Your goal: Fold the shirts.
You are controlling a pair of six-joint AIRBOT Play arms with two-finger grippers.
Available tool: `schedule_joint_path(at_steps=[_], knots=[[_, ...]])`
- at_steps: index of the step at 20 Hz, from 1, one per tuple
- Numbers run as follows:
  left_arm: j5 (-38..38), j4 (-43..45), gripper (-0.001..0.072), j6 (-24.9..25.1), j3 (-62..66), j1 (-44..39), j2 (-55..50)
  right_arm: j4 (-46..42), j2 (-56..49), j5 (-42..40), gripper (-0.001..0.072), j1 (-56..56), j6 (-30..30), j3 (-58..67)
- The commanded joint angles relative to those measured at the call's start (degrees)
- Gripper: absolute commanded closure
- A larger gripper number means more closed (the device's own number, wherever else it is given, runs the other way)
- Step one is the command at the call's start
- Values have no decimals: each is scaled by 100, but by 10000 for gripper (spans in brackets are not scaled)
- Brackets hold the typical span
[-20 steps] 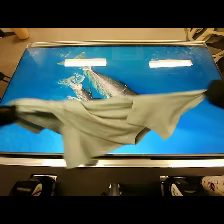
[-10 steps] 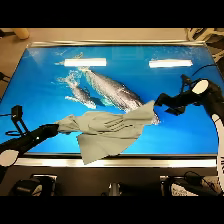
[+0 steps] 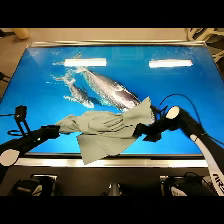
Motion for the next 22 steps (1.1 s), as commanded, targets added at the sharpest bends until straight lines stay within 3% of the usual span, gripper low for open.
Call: schedule_joint_path(at_steps=[1, 3, 4, 5, 6, 8, 11, 15, 18, 22], knots=[[-323, 2, 682, 33, 142, -4, -4, 595, -238, -1266, 103, 599, 151, -404], [-474, 2, 682, 33, 225, -4, 0, 975, -422, -1639, 110, 728, 153, -404], [-496, 2, 682, 33, 245, -4, 0, 1154, -463, -1845, 226, 726, 151, -404], [-501, 2, 682, 35, 264, -4, 0, 1176, -461, -2079, 513, 713, 157, -387], [-503, 24, 682, 37, 304, -4, 0, 1167, -437, -2015, 692, 627, 166, -284], [-588, 313, 682, 37, 590, -2, 0, 894, -190, -1311, 692, 310, -192, 223], [-1099, 1388, 683, 35, 1775, -2, 0, -378, 968, -192, 692, -442, -280, 1687], [-1707, 2317, 683, 28, 4044, -2, 0, -1539, 2990, -291, 692, -1458, -247, 3980], [-1764, 2369, 682, -267, 4732, -4, 26, -2273, 4063, -533, 692, -1722, 529, 4509], [-2363, 2299, 682, -433, 4487, -4, 42, -2437, 4450, 157, 691, -1720, 1150, 4511]])
